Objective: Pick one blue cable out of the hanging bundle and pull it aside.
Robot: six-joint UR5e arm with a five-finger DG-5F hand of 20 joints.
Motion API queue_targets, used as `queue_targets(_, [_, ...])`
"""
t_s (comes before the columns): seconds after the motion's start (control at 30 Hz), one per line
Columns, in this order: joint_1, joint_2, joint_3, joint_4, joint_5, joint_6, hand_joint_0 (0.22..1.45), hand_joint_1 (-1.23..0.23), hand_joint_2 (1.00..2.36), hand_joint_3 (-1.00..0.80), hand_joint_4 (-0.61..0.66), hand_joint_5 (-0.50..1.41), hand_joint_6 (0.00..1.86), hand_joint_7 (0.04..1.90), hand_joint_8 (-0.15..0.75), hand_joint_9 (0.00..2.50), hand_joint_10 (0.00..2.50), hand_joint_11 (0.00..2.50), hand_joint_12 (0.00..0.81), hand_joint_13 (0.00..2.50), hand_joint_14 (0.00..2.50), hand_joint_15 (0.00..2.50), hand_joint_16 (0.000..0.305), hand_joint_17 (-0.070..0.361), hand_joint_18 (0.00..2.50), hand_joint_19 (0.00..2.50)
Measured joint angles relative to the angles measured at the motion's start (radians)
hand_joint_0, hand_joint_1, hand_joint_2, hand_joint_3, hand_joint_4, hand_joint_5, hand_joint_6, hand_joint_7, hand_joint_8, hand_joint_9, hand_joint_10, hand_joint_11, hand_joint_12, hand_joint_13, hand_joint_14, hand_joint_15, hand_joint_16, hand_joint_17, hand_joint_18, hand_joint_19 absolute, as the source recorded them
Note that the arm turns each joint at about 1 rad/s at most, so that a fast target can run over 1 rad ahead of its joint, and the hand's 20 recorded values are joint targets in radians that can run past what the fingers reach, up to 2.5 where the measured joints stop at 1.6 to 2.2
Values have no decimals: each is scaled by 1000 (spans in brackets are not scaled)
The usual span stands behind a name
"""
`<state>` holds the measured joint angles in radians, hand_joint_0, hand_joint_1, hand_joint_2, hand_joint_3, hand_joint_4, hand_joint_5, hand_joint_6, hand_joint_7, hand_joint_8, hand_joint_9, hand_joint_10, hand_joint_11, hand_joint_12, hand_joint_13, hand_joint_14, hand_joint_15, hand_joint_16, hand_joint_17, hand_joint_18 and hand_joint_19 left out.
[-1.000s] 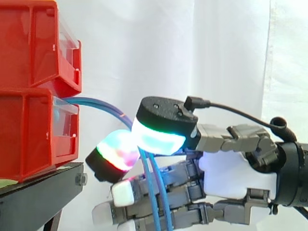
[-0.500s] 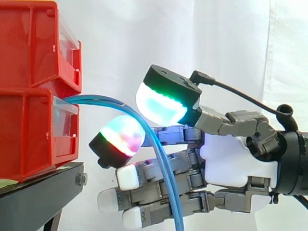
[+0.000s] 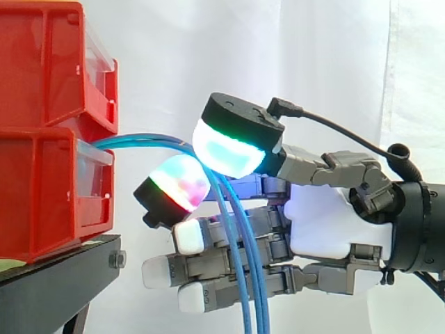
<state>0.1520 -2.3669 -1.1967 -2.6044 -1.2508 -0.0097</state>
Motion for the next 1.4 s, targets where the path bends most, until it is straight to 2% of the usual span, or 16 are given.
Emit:
queue_targets(0.07, [-3,0,3,-4,0,5,739,-946,1000,-500,24,-164,949,983,301,897,15,433,349,662,14,365,46,103,605,447])
queue_targets(0.23, [-9,6,9,-30,-1,9,558,-884,1000,-500,97,-146,932,949,311,943,15,447,355,669,14,380,47,106,609,480])
queue_targets(0.37, [-10,14,12,-58,0,9,462,-698,1000,-500,120,-127,913,979,347,1001,14,426,392,704,14,392,55,124,634,510])
queue_targets(0.47, [-10,17,12,-69,0,8,497,-487,1000,-500,109,-124,903,1010,347,1014,12,412,379,696,14,405,53,119,596,542])
queue_targets(0.53, [-11,18,13,-72,1,8,549,-420,1000,-500,99,-124,898,1027,335,1011,13,424,363,686,15,413,49,111,563,560])
queue_targets(0.67, [-11,18,17,-74,1,5,573,-586,1015,-264,111,-122,896,1076,343,1015,14,447,365,695,15,405,48,108,573,548])
queue_targets(0.77, [-11,18,18,-74,1,4,601,-752,1020,-184,147,-128,915,1063,334,978,14,456,364,695,15,415,48,107,597,543])
queue_targets(0.83, [-11,19,19,-74,1,4,648,-872,1023,-165,100,-133,917,1143,330,958,14,452,363,704,16,405,47,106,636,525])
queue_targets(0.93, [-12,19,26,-80,0,3,751,-920,1017,-261,61,-139,931,1315,336,972,14,457,358,732,17,396,46,104,683,501])
queue_targets(0.97, [-14,19,29,-83,-1,3,789,-895,1008,-395,78,-141,919,1519,360,977,14,433,357,743,15,392,46,103,706,489])
queue_targets(1.03, [-16,20,38,-97,-1,2,814,-887,1000,-500,179,-138,902,1744,387,1001,14,418,358,761,16,383,46,103,719,481])
queue_targets(1.07, [-18,20,42,-106,-1,2,822,-874,1000,-500,154,-137,899,1795,393,1004,16,422,361,764,15,394,46,103,731,483])
queue_targets(1.13, [-20,20,52,-130,-2,2,825,-861,1000,-500,91,-139,906,1799,390,1003,14,429,360,765,15,402,46,104,737,480])
queue_targets(1.23, [-23,20,63,-159,-3,3,811,-844,1000,-500,9,-151,930,1680,365,969,14,448,358,764,17,415,46,104,744,469])
queue_targets(1.3, [-25,20,68,-172,-4,3,798,-849,1000,-500,19,-152,937,1625,346,954,15,465,357,765,18,425,46,103,740,464])
queue_targets(1.4, [-27,20,73,-192,-4,3,779,-862,1000,-500,-26,-151,961,1433,329,959,15,480,345,770,18,465,44,99,729,475])
